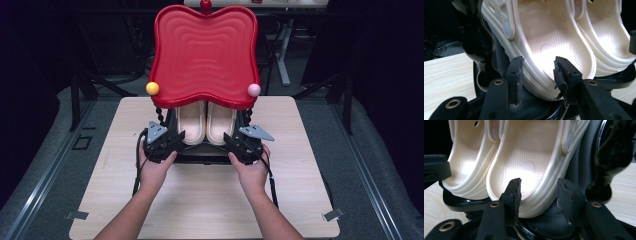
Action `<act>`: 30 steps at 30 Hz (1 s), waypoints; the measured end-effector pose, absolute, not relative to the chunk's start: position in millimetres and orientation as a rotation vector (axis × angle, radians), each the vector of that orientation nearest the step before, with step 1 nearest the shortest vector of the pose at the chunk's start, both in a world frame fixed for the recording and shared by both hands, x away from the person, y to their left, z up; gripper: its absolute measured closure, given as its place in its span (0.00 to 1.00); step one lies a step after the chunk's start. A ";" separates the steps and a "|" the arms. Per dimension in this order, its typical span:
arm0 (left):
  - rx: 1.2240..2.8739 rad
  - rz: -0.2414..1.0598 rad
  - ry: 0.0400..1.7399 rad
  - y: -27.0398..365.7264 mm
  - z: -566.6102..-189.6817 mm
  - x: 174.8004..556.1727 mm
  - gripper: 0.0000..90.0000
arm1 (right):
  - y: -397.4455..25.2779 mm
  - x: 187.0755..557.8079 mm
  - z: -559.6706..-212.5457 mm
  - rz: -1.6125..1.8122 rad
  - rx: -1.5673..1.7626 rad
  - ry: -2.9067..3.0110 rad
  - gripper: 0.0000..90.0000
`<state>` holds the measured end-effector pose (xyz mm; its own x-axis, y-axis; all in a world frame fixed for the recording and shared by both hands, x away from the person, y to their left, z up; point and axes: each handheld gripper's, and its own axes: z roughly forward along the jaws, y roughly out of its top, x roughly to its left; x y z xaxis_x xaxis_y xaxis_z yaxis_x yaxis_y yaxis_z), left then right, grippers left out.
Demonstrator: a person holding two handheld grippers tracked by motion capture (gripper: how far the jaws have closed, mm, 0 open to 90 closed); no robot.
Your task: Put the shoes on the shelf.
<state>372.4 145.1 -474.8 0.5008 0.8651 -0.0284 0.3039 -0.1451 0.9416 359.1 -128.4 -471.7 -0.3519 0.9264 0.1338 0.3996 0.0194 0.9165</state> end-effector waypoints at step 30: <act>1.693 0.629 0.948 178.3 -465.4 338.6 0.59 | -135.2 324.7 -459.8 1.249 1.141 1.862 0.55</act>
<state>338.6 178.3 -465.4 0.5484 0.8351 -0.0429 0.2850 -0.1384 0.9485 324.7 -135.2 -459.8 -0.4382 0.8985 -0.0254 0.3173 0.1811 0.9309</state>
